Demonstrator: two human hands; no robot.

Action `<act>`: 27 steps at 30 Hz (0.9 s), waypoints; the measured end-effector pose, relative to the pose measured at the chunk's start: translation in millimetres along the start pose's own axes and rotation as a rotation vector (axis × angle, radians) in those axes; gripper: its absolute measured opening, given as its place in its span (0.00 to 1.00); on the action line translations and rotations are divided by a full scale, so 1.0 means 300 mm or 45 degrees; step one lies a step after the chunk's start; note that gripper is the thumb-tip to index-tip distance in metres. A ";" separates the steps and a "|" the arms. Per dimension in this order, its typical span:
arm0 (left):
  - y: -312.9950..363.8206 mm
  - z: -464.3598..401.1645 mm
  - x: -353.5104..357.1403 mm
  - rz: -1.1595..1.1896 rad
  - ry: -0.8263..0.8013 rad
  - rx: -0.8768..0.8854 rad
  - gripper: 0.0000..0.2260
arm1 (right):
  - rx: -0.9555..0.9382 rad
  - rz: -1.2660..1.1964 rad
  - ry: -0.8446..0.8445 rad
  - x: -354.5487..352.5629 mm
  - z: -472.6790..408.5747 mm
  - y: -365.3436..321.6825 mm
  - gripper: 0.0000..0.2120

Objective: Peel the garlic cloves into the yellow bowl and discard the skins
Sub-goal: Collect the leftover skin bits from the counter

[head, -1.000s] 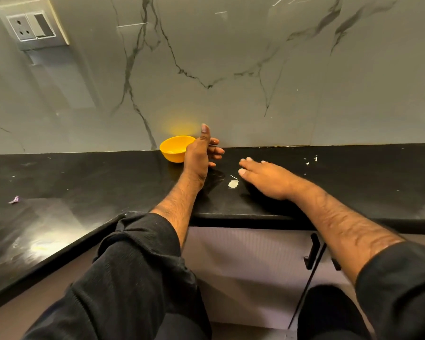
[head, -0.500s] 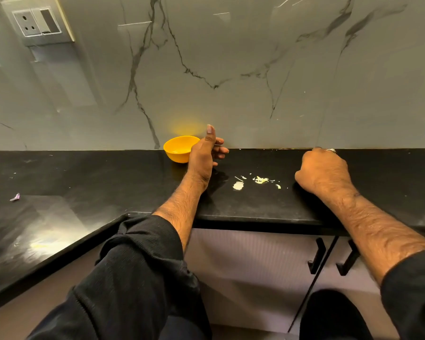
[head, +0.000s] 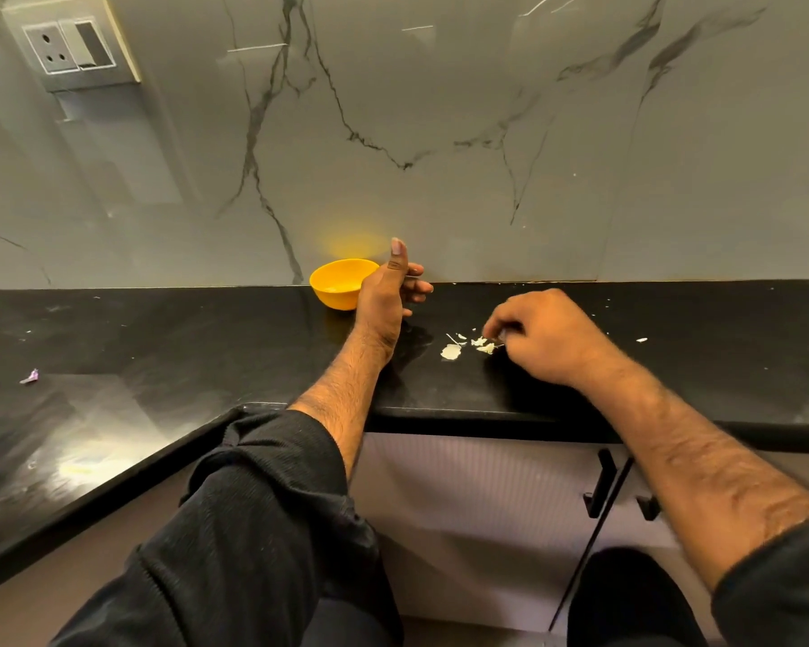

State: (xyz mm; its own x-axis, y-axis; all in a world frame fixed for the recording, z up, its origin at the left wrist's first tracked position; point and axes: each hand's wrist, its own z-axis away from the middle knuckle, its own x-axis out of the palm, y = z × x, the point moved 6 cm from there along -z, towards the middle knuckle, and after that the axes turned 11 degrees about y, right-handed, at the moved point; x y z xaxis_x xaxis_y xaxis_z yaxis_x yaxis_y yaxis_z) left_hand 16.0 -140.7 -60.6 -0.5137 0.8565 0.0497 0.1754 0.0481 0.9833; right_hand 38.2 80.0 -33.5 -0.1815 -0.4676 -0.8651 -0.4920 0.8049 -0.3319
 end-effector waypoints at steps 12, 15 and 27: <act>0.004 0.010 -0.011 0.030 0.003 0.003 0.37 | 0.246 -0.222 -0.142 0.078 -0.065 -0.028 0.06; 0.004 0.006 -0.014 0.038 0.003 -0.010 0.38 | 0.237 -0.274 -0.082 0.070 -0.103 -0.017 0.11; 0.005 0.008 -0.020 0.044 -0.001 -0.012 0.39 | -0.266 0.046 -0.263 0.158 -0.087 -0.139 0.28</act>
State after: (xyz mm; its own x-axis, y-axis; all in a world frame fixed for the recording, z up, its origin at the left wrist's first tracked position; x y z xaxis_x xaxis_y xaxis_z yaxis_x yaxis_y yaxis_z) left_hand 21.5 -144.6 -59.8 -0.5071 0.8578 0.0833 0.1852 0.0141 0.9826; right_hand 28.0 14.7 -51.0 -0.0349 -0.3386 -0.9403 -0.6568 0.7169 -0.2338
